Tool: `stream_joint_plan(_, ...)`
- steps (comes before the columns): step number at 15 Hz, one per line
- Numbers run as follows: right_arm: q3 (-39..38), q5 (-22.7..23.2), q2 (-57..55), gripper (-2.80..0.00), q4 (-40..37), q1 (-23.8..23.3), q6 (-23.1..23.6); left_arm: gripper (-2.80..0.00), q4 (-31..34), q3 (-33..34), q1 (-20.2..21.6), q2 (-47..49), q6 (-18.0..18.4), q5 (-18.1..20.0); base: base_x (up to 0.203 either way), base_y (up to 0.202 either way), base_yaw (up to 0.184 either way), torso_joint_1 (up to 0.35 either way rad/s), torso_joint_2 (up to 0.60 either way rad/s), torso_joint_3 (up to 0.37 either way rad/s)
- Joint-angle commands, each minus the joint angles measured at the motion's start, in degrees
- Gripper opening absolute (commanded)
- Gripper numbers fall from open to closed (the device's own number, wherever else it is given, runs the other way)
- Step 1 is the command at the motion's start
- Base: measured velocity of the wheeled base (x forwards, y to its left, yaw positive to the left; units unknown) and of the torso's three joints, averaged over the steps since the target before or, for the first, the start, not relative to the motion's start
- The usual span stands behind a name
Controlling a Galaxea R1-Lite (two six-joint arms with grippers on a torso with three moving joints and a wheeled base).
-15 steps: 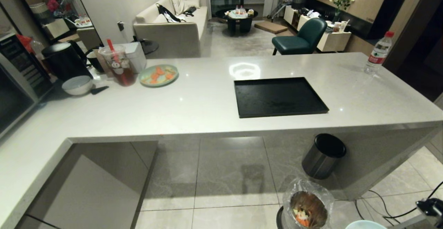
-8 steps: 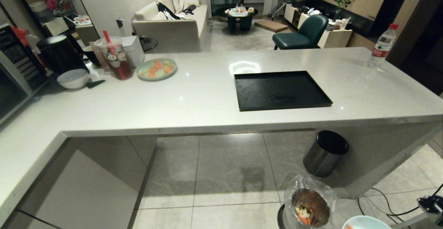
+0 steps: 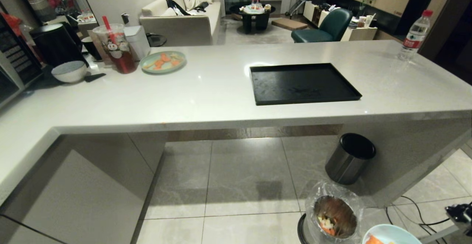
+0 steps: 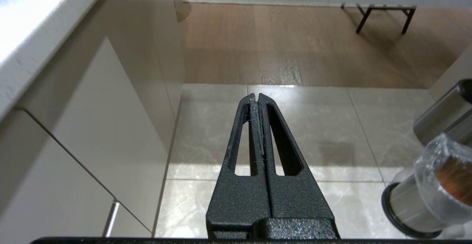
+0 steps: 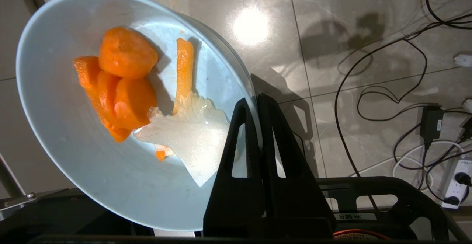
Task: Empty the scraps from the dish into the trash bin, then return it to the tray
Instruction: Move the bowl over the trash can
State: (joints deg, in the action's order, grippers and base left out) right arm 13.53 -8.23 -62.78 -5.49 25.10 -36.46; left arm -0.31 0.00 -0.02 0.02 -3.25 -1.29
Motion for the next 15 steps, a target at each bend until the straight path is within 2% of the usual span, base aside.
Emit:
stream_joint_plan(1, -0.08, -0.03, -0.06, -2.8, -0.05, -0.14, -0.19, -2.8, -0.04, 0.0, 0.01, 0.06, -0.03, -0.03, 0.0, 0.0, 0.0, -0.188, 0.54, 0.369)
stream_joint_plan(9, -0.79, -0.03, 0.75, -2.8, -0.4, -0.12, -0.1, -2.8, -0.04, 0.0, 0.02, 0.06, -0.09, -0.03, 0.0, 0.0, 0.0, -0.148, 0.52, 0.367)
stream_joint_plan(15, -1.72, -0.03, 1.17, -2.8, -0.48, 0.04, -0.1, -2.8, -0.04, 0.0, -0.04, 0.06, -0.03, -0.03, 0.0, 0.0, 0.0, -0.077, 0.47, 0.388)
